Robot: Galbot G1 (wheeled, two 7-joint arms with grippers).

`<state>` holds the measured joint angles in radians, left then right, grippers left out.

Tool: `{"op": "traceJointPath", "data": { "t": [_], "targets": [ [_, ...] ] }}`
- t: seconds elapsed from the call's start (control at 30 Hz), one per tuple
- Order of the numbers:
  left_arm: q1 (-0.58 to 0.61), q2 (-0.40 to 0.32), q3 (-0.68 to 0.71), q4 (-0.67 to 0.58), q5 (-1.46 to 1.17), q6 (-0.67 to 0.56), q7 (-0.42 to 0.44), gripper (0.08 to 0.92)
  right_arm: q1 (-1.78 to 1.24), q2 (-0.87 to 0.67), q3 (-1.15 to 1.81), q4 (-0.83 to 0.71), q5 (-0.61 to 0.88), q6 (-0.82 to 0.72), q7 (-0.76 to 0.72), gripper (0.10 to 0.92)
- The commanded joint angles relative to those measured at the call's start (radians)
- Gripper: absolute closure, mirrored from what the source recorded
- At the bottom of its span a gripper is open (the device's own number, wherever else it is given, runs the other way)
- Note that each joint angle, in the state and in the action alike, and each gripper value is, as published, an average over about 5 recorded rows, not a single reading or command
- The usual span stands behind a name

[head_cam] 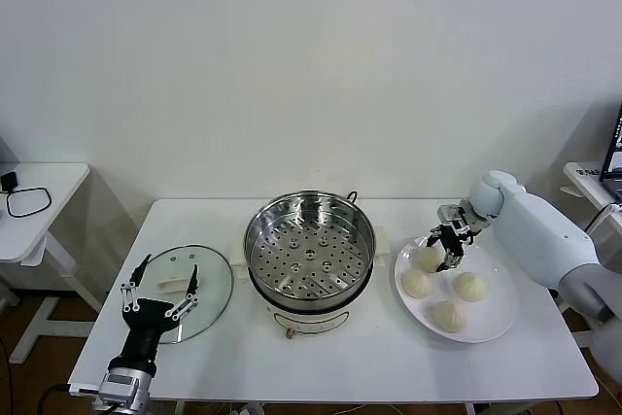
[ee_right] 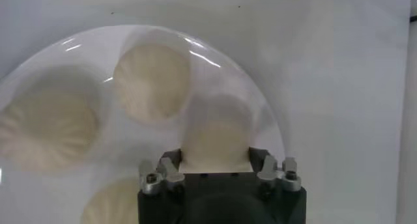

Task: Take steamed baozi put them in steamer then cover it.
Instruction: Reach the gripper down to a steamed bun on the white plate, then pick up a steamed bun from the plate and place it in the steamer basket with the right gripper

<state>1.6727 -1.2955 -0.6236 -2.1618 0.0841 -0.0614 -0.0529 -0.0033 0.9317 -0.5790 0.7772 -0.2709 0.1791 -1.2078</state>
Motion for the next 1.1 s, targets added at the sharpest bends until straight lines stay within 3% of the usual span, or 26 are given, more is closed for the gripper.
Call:
{"op": "traceJointPath", "data": {
  "t": [0.03,0.3,0.5,0.7,1.1],
  "targets": [
    [-0.001,0.001,0.0,-0.003,-0.001,0.0,-0.001,0.177,0.025,-0.038,-0.014,0.096,0.009,0.025,0.004,0.363],
    [0.0,0.001,0.004,-0.022,-0.004,0.005,-0.002,0.177,0.337,-0.093,-0.223,0.339,0.121,0.195,-0.016,0.38],
    [0.003,0.0,0.007,-0.032,-0.005,0.005,-0.003,0.177,0.546,0.019,-0.358,0.413,0.186,0.319,-0.017,0.381],
    [0.008,0.0,0.008,-0.041,-0.005,0.004,-0.004,0.177,0.599,0.161,-0.385,0.426,0.143,0.471,-0.016,0.381],
    [0.009,0.0,0.006,-0.049,-0.014,0.001,-0.009,0.177,0.444,0.34,-0.417,0.382,-0.046,0.512,-0.002,0.381]
  ]
}}
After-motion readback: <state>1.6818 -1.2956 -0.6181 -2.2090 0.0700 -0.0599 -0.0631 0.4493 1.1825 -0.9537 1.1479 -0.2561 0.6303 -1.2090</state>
